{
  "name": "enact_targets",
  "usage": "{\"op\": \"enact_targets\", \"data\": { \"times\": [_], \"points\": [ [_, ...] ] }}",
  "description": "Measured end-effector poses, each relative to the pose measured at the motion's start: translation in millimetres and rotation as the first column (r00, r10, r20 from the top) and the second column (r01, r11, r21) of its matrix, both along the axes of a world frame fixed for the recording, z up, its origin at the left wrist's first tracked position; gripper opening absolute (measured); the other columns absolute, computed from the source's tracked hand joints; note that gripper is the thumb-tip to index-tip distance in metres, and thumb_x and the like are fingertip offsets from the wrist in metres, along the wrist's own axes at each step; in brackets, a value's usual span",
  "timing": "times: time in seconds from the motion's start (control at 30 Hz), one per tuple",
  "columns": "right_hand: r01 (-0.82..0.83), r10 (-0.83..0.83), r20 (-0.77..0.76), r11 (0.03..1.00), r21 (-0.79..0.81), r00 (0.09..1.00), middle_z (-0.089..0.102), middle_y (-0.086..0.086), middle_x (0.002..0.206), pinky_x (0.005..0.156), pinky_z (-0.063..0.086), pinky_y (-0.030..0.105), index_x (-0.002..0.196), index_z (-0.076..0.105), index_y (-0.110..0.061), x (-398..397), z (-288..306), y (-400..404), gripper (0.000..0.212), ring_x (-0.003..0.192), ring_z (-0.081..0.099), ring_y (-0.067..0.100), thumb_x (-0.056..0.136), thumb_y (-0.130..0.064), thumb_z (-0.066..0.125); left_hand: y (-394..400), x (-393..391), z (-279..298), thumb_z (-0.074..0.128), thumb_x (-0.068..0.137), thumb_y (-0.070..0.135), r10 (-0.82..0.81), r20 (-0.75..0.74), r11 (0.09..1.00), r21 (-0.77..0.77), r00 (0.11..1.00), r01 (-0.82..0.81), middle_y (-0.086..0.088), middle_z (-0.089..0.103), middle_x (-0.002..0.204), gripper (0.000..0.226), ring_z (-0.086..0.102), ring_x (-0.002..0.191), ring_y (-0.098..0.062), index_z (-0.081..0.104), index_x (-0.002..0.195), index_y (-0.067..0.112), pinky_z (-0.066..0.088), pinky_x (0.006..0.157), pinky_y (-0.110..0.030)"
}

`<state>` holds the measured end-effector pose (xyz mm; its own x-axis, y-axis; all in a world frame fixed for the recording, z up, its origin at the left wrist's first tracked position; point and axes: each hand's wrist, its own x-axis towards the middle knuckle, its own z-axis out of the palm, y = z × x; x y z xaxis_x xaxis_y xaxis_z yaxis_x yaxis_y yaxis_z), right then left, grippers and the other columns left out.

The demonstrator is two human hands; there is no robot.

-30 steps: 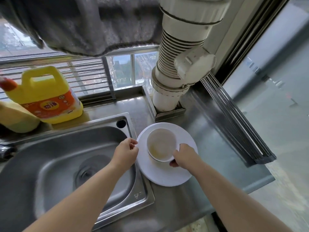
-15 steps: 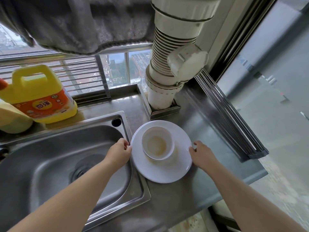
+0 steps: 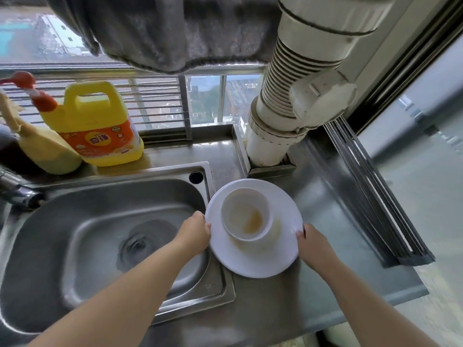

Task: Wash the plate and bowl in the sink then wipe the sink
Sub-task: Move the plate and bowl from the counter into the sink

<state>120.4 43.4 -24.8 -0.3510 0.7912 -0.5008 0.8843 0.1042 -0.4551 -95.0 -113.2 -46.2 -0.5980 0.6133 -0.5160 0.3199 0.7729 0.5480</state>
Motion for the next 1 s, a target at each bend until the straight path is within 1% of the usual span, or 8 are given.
{"op": "enact_targets", "data": {
  "times": [0.17,0.33,0.43,0.57,0.63,0.8,0.93,1.0],
  "points": [
    [-0.163,0.167,-0.041,0.983,0.087,0.985,0.058,0.009,0.1,0.082,0.046,0.038,0.108,0.05,-0.007,-38.6,10.1,-6.5,0.02,0.092,0.054,0.026,0.098,-0.019,0.036,-34.0,-22.8,8.9,0.041,0.097,0.023,0.158,0.034,0.986,0.045,0.987,-0.159,-0.01,0.061,0.097,0.018,0.053,0.075,-0.019,0.049,0.105,0.008,0.038,0.055,-0.027],
    [-0.309,0.313,-0.106,0.95,0.052,0.944,0.062,0.012,0.104,0.068,0.034,0.03,0.112,0.052,-0.005,-92.8,11.0,-32.6,0.024,0.085,0.051,0.025,0.098,-0.019,0.038,-89.4,-51.7,19.1,0.047,0.094,0.031,0.347,0.04,0.937,0.026,0.937,-0.348,-0.007,0.063,0.089,0.023,0.059,0.08,-0.025,0.052,0.1,0.01,0.043,0.059,-0.031],
    [-0.382,0.383,-0.124,0.924,0.033,0.915,0.063,0.018,0.107,0.069,0.034,0.029,0.109,0.053,-0.002,-125.9,5.1,-55.4,0.023,0.09,0.054,0.03,0.098,-0.018,0.04,-124.5,-64.4,23.9,0.049,0.095,0.029,0.391,-0.028,0.92,0.012,0.92,-0.391,-0.01,0.062,0.091,0.026,0.057,0.084,-0.028,0.051,0.1,0.004,0.042,0.062,-0.03],
    [-0.477,0.475,-0.114,0.879,0.007,0.873,0.062,0.019,0.111,0.077,0.041,0.032,0.111,0.052,-0.001,-164.2,-2.2,-87.9,0.024,0.1,0.056,0.035,0.099,-0.019,0.041,-166.9,-83.2,26.5,0.044,0.098,0.023,0.396,-0.089,0.917,-0.014,0.914,-0.399,-0.008,0.052,0.092,0.02,0.047,0.08,-0.022,0.048,0.099,0.003,0.03,0.059,-0.03],
    [-0.494,0.49,-0.112,0.869,-0.013,0.865,0.061,0.017,0.11,0.077,0.043,0.033,0.112,0.051,-0.003,-179.0,-6.8,-103.0,0.025,0.098,0.056,0.034,0.099,-0.021,0.041,-184.0,-91.7,25.2,0.042,0.099,0.022,0.367,-0.134,0.925,-0.049,0.92,-0.376,-0.007,0.048,0.095,0.022,0.044,0.084,-0.02,0.048,0.104,0.002,0.029,0.065,-0.028],
    [-0.469,0.464,-0.075,0.878,-0.093,0.883,0.06,0.004,0.104,0.072,0.045,0.033,0.118,0.049,-0.012,-208.4,-29.7,-129.9,0.025,0.086,0.055,0.02,0.099,-0.028,0.041,-214.7,-113.6,2.1,0.043,0.098,0.024,0.348,-0.12,0.925,-0.115,0.93,-0.362,-0.015,0.061,0.104,0.02,0.056,0.095,-0.031,0.05,0.099,0.006,0.035,0.069,-0.03],
    [-0.408,0.402,-0.067,0.903,-0.135,0.913,0.059,0.001,0.093,0.056,0.042,0.023,0.12,0.049,-0.01,-224.9,-53.0,-141.4,0.026,0.075,0.055,0.012,0.099,-0.024,0.044,-221.5,-132.9,-14.4,0.047,0.09,0.012,0.399,0.052,0.914,-0.11,0.916,-0.392,-0.002,0.061,0.075,0.018,0.06,0.076,-0.023,0.053,0.073,0.015,0.045,0.061,-0.028],
    [-0.396,0.394,-0.043,0.906,-0.15,0.918,0.061,0.004,0.098,0.057,0.043,0.024,0.123,0.048,-0.008,-230.6,-62.3,-146.2,0.029,0.077,0.055,0.014,0.098,-0.024,0.045,-223.2,-143.7,-24.4,0.05,0.086,0.009,0.404,0.107,0.912,-0.127,0.908,-0.391,-0.002,0.061,0.069,0.017,0.061,0.074,-0.023,0.056,0.07,0.014,0.049,0.063,-0.029]
  ]
}}
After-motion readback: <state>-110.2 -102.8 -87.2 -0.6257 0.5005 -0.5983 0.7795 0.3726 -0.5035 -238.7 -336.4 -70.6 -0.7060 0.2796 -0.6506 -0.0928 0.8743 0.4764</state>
